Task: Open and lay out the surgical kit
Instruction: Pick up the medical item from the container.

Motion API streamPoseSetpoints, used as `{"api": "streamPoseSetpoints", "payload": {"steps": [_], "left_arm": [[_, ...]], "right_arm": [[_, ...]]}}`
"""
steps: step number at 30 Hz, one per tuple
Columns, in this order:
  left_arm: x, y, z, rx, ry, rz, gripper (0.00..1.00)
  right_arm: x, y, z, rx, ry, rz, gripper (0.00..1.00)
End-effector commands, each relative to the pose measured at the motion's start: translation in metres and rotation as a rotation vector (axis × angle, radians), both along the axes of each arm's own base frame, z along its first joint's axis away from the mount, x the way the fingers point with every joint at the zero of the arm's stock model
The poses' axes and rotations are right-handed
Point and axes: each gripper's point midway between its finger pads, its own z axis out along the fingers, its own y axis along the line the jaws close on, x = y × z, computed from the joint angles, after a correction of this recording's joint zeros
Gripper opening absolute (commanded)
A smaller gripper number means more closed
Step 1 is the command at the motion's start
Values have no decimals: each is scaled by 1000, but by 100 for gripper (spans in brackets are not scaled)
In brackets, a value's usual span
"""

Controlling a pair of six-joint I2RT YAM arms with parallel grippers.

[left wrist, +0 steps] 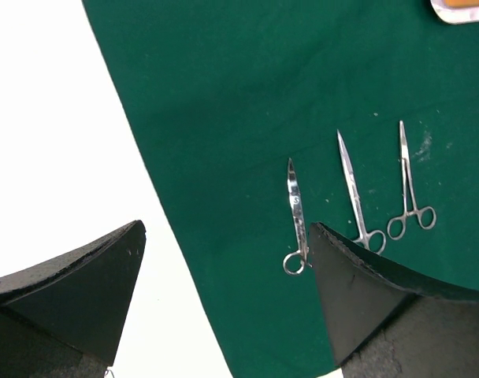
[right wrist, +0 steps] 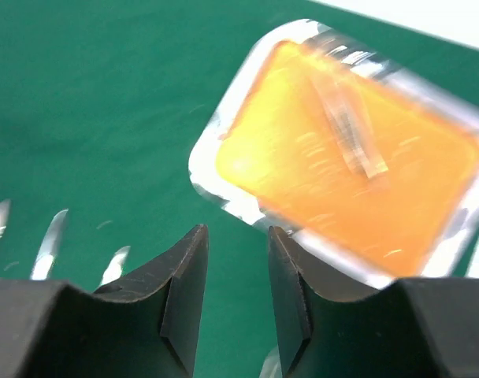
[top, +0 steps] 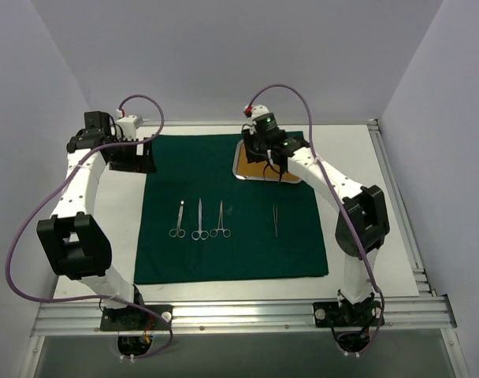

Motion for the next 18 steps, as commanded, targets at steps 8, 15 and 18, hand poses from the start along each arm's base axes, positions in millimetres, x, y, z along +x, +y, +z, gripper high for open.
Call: {"api": "streamPoseSetpoints", "payload": {"steps": [8, 15, 18], "left_arm": [[23, 16, 8, 59, -21, 43, 94], [33, 18, -7, 58, 15, 56, 94], [35, 18, -13, 54, 30, 59, 94]], "right_arm": [[100, -49, -33, -128, 17, 131, 33], [122, -47, -71, -122, 60, 160, 14], [122, -45, -82, -110, 75, 166, 14]]}}
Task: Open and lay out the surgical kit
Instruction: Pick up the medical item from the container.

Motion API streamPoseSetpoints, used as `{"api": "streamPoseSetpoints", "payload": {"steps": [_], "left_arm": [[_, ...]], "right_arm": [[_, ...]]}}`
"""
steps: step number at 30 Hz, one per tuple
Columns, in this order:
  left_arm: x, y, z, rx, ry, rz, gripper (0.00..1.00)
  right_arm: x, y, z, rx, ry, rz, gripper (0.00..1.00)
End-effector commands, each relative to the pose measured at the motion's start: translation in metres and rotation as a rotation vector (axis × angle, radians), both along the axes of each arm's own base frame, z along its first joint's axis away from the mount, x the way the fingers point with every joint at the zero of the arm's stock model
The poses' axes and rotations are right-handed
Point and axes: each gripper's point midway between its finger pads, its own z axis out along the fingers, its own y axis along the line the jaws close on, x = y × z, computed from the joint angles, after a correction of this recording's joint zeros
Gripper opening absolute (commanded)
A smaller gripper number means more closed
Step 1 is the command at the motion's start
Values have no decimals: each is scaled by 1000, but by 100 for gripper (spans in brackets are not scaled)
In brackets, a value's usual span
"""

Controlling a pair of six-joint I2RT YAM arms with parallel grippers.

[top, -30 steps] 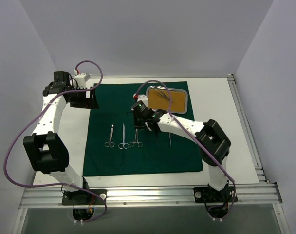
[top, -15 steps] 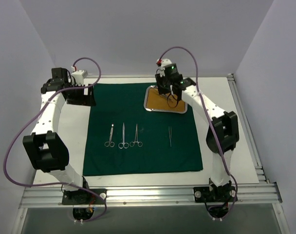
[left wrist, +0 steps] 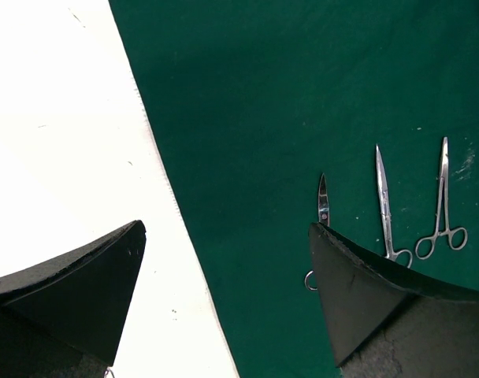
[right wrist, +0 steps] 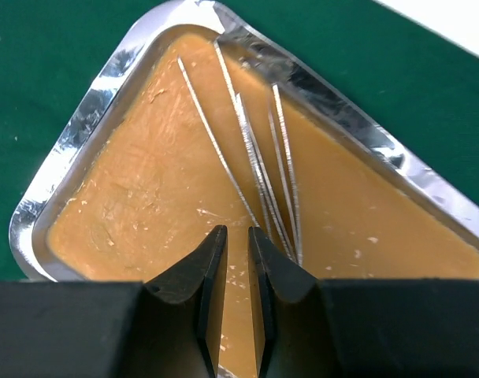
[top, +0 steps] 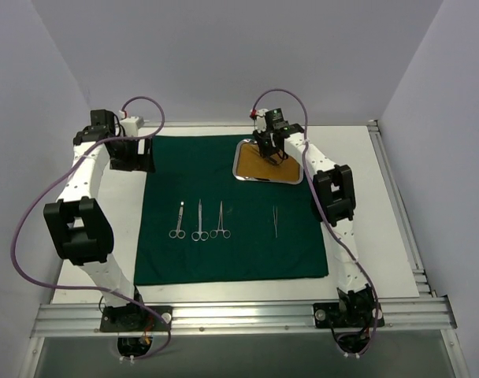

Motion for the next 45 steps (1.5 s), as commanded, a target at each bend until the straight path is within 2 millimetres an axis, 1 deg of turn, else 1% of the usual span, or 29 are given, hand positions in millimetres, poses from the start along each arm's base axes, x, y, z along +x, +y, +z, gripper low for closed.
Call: {"api": "streamPoseSetpoints", "payload": {"steps": [1, 5, 7, 8, 10, 13, 14, 18, 22, 24, 27, 28, 30, 31, 32, 33, 34, 36, 37, 38, 39, 40, 42, 43, 44, 45], "left_arm": [[11, 2, 12, -3, -32, 13, 94], [12, 2, 9, -4, -27, 14, 94], [12, 2, 8, -1, -24, 15, 94], [12, 3, 7, -1, -23, 15, 94], [12, 3, 7, 2, -23, 14, 94], [12, 4, 6, 3, -22, 14, 94], [12, 4, 6, 3, -22, 14, 94], [12, 3, 3, -1, -16, 14, 94], [13, 2, 1, -3, -9, 12, 94], [14, 2, 0, -8, -7, 13, 94], [14, 1, 1, -10, -8, 14, 94], [14, 1, 1, -9, -7, 13, 94], [14, 1, 2, -11, -9, 13, 94], [13, 2, 1, -10, -6, 13, 94], [13, 1, 1, -10, -6, 12, 94], [13, 1, 1, -10, -6, 12, 94], [14, 1, 2, -11, -9, 11, 94], [13, 1, 1, -12, -7, 12, 94], [13, 1, 1, -13, -6, 12, 94], [13, 0, 2, -15, -7, 11, 94], [13, 0, 3, -16, -9, 10, 94], [13, 0, 2, -16, -9, 10, 94], [12, 0, 4, -16, -14, 10, 94], [12, 0, 5, -16, -14, 8, 94], [12, -1, 6, -17, -17, 7, 94], [12, -1, 6, -17, -17, 7, 94]], "right_arm": [[3, 9, 25, 40, -37, 48, 14], [-1, 6, 10, 36, -12, 46, 15], [-2, 0, -2, 20, 8, 31, 17], [-1, -3, -5, 14, 11, 23, 21], [2, -9, -10, -2, 11, 12, 25], [4, -12, -18, -25, 16, 13, 27], [6, -11, -15, -24, 9, 12, 27], [5, -11, -26, -34, 26, 15, 27], [1, -14, -46, -53, 61, 17, 27], [-2, -13, -50, -51, 74, 26, 26], [-6, -11, -50, -44, 81, 52, 19], [-6, -10, -45, -45, 74, 58, 13], [-7, -10, -38, -45, 61, 67, 9], [-11, -9, -31, -49, 54, 77, 6], [-9, -9, -18, -40, 28, 81, 5], [-12, -9, -22, -41, 37, 83, 4], [-14, -9, -13, -37, 27, 87, 1], [-14, -6, -2, -21, 9, 93, 0], [-14, -4, 11, -5, -12, 97, 0], [-14, -4, 17, 8, -19, 96, 0], [-14, -1, 29, 23, -37, 98, 0], [-14, 2, 36, 42, -49, 102, 0], [-18, 4, 41, 62, -53, 95, 0], [-18, 7, 54, 76, -79, 96, 0], [-23, 7, 51, 76, -70, 91, 0], [-25, 8, 53, 83, -73, 86, 0]]}}
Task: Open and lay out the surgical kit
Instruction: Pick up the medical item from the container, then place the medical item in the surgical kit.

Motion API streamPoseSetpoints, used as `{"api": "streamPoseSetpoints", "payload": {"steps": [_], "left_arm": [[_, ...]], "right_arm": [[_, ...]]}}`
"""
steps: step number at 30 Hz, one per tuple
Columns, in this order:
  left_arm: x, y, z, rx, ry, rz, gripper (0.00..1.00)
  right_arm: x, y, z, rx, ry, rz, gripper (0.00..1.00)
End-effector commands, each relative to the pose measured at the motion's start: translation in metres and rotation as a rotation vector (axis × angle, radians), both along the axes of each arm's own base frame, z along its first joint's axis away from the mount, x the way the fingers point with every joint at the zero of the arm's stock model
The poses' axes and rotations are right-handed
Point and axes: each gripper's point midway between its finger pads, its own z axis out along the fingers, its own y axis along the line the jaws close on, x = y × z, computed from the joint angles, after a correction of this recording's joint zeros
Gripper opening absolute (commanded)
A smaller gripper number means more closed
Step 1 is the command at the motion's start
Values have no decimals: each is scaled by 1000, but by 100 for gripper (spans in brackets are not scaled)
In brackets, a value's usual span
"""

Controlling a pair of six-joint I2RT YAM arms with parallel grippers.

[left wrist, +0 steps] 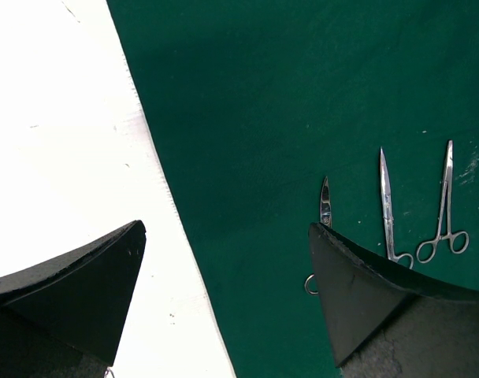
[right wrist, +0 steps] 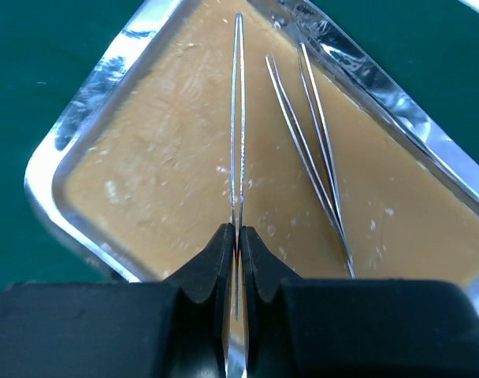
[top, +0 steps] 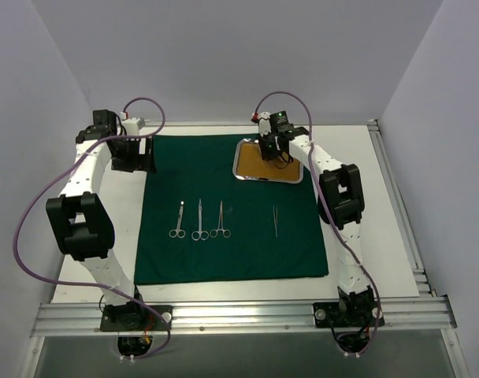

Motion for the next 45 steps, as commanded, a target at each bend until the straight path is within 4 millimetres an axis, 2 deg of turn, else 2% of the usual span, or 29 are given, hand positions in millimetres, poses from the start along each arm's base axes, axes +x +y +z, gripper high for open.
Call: {"api": "streamPoseSetpoints", "payload": {"steps": [1, 3, 4, 8, 10, 11, 13, 15, 16, 17, 19, 20, 21, 24, 26, 28, 30, 31, 33, 35, 40, 41, 45], "left_arm": [[7, -1, 20, -11, -58, -6, 94], [7, -2, 20, -13, -56, -6, 94], [6, -3, 21, -17, -56, -8, 94], [5, -6, 23, -31, -62, -15, 94], [4, -8, 25, -42, -65, -22, 96], [3, -11, 28, -50, -73, -32, 97], [1, -12, 30, -49, -78, -39, 98], [-2, -13, 34, -48, -88, -44, 98], [-3, -14, 35, -49, -91, -44, 98], [-4, -14, 37, -50, -98, -45, 98], [-6, -17, 38, -59, -98, -49, 98], [-7, -17, 39, -63, -100, -49, 98], [-9, -20, 38, -74, -95, -56, 98], [-11, -26, 38, -96, -99, -58, 98], [-17, -37, 32, -121, -80, -82, 98], [-20, -49, 26, -117, -64, -114, 98], [-23, -56, 21, -106, -52, -134, 98], [-23, -58, 20, -102, -51, -141, 98], [-24, -60, 20, -100, -51, -147, 98], [-26, -75, 20, -99, -54, -183, 98], [-26, -75, 19, -97, -51, -186, 98], [-25, -75, 20, -96, -56, -186, 98], [-23, -76, 19, -98, -56, -188, 98]], "right_arm": [[-2, 13, 73, 87, -120, 1, 0], [-10, 16, 72, 85, -115, -3, 0], [-10, 16, 83, 101, -137, -15, 0], [-24, 22, 101, 157, -170, -49, 0], [-41, 28, 115, 189, -199, -48, 0], [-42, 32, 126, 226, -233, -65, 0], [-53, 30, 145, 262, -289, -129, 0], [-63, 25, 150, 315, -278, -216, 0], [-69, 17, 163, 324, -311, -265, 0], [-80, 11, 145, 315, -274, -309, 0], [-98, 1, 147, 267, -303, -374, 0], [-112, -6, 129, 227, -275, -392, 0], [-121, -9, 133, 239, -274, -415, 0], [-154, -24, 104, 196, -206, -470, 0], [-168, -36, 91, 182, -184, -531, 0], [-193, -49, 71, 160, -133, -568, 0], [-204, -56, 66, 164, -121, -593, 0], [-212, -61, 57, 148, -103, -605, 0], [-217, -63, 55, 153, -94, -611, 0], [-223, -67, 47, 140, -77, -617, 0], [-240, -72, 24, 123, -11, -642, 0], [-248, -77, 14, 107, 9, -648, 0], [-258, -81, 4, 108, 33, -670, 0]]}}
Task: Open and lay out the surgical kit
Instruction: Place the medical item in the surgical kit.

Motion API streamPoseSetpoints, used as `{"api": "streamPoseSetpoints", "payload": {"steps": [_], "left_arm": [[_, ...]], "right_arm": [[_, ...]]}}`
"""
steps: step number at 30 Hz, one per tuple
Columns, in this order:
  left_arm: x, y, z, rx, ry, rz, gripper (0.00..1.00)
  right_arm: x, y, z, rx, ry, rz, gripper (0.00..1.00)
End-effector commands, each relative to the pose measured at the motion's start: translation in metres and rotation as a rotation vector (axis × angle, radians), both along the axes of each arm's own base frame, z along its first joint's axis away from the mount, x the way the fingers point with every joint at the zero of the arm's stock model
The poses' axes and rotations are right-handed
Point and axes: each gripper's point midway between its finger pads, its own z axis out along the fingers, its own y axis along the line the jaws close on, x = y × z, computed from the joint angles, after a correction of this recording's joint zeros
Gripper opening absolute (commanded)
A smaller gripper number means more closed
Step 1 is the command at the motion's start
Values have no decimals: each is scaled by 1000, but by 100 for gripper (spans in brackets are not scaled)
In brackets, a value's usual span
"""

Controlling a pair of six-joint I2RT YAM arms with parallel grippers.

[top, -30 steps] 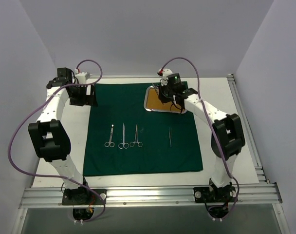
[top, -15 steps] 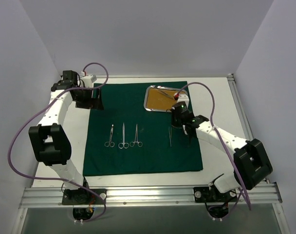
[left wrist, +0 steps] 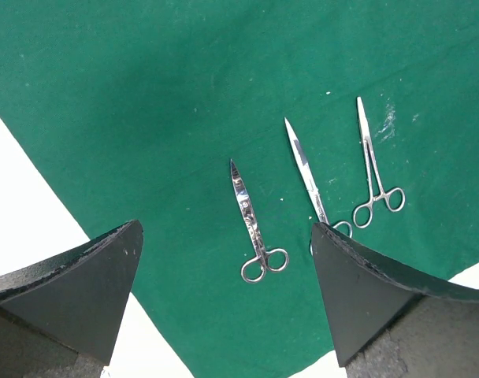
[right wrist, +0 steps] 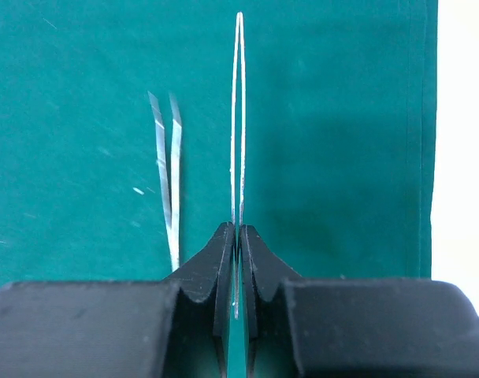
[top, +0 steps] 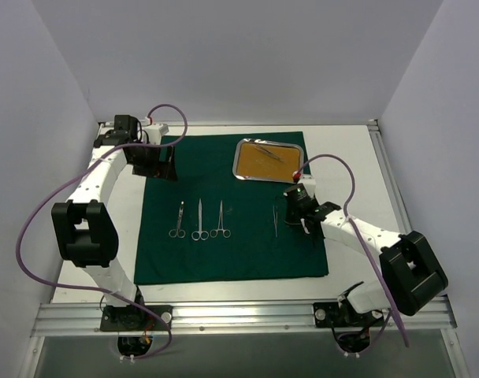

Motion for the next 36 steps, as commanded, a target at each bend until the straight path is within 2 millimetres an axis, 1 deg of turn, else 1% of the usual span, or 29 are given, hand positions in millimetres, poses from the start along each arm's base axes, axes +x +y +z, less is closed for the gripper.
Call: {"api": "streamPoseSetpoints", "payload": {"steps": [1, 6, 9, 13, 18, 23, 26, 28, 31, 32, 36], "left_arm": [[8, -2, 15, -18, -63, -10, 98], [8, -2, 13, -17, -61, -12, 98], [7, -1, 12, -12, -60, -14, 98], [7, -2, 15, -11, -69, -18, 98], [7, -2, 15, -14, -69, -18, 98], [7, -1, 14, -11, -69, -18, 98], [7, -1, 15, -11, -72, -20, 98], [8, 0, 16, -8, -76, -18, 98], [7, 1, 16, -7, -73, -18, 98], [7, 0, 16, -7, -75, -19, 98], [7, 0, 16, -8, -73, -20, 98]], "right_arm": [[-6, -6, 0, 14, 0, -48, 0], [-12, -6, -17, -12, 54, -27, 0], [-14, -8, -23, -38, 77, -14, 0], [-20, -12, -28, -60, 108, -14, 0], [-21, -11, -31, -56, 115, -12, 0], [-22, -11, -42, -82, 155, -4, 5], [-23, -14, -48, -106, 181, -11, 6], [-23, -14, -48, -112, 184, -14, 7], [-22, -15, -47, -117, 184, -13, 13], [-21, -15, -44, -114, 177, -14, 16], [-19, -14, -34, -107, 155, -9, 24]]}}
